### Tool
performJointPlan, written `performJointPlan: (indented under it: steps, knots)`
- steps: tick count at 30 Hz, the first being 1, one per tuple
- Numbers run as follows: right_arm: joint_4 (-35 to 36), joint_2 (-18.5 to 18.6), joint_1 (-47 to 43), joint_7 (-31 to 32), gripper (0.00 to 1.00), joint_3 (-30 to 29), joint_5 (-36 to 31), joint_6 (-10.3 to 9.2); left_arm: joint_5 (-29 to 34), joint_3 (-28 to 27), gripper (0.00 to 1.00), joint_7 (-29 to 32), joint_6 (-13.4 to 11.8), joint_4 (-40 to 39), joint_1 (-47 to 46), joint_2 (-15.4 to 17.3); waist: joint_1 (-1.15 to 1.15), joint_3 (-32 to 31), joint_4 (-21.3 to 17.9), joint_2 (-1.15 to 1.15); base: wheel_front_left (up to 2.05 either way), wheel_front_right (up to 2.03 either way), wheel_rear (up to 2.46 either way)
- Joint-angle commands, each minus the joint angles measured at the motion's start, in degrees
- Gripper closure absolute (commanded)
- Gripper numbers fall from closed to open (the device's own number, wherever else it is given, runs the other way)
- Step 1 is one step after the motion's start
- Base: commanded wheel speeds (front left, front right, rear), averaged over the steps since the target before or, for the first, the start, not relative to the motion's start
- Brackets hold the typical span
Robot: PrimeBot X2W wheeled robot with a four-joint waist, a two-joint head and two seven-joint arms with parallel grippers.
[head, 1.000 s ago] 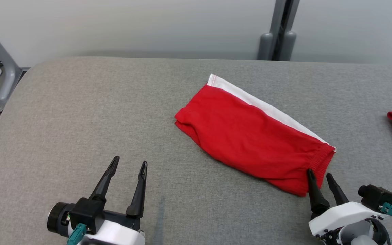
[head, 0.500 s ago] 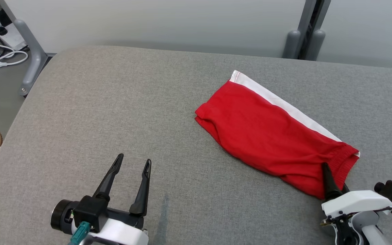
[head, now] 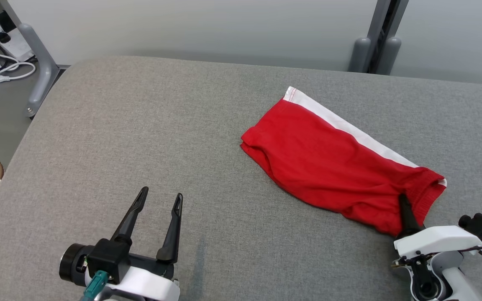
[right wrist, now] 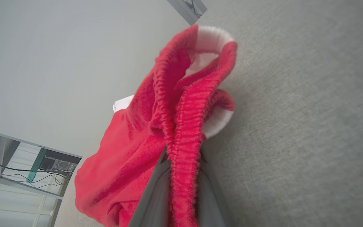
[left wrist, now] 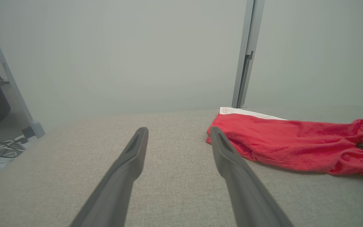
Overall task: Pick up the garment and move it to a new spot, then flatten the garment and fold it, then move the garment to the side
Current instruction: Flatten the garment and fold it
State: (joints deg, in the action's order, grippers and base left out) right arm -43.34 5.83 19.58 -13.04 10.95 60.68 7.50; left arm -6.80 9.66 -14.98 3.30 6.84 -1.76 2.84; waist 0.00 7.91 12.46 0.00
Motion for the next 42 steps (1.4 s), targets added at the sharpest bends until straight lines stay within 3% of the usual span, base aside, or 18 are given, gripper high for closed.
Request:
performJointPlan:
  steps: [1,9,17,27,30,42]
  knots:
    - [-1.36,1.03,-0.71,-0.14,1.0,0.09,0.3,-0.02,0.07,0.08,0.0,-0.17,0.05,0.0,-1.05,0.16,0.0,0.12,-0.03,0.0,0.0,0.0,0.0]
    - [-2.0,8.25,3.77,1.8,1.0,1.72,-1.17,-0.02,-0.81,1.42,0.0,-0.17,-0.22,0.27,-1.57,0.17,0.0,1.48,0.6,0.0,0.0,0.0,0.0]
    - [-4.33,16.92,9.41,7.99,1.0,5.61,-4.94,-0.02,-0.93,1.65,0.0,-0.17,0.01,0.34,-2.84,0.17,0.0,3.31,1.52,0.0,0.0,0.0,0.0]
    - [-7.44,28.69,18.61,11.19,1.0,12.21,-13.66,-0.02,-1.07,3.11,0.0,-0.17,-0.29,-0.94,-5.95,0.14,0.0,7.93,4.58,0.0,0.0,0.0,0.0]
    - [-9.74,29.55,21.39,11.58,1.0,13.87,-15.46,-0.01,-1.4,3.46,0.0,-0.17,-0.3,-1.04,-6.55,0.15,0.0,9.08,5.49,0.0,0.0,0.0,0.0]
    - [-8.51,25.29,25.84,11.84,1.0,18.88,-14.24,-0.01,-2.84,4.01,0.0,-0.17,-1.27,-1.11,-6.23,0.16,0.0,5.36,5.38,0.0,0.0,0.0,0.0]
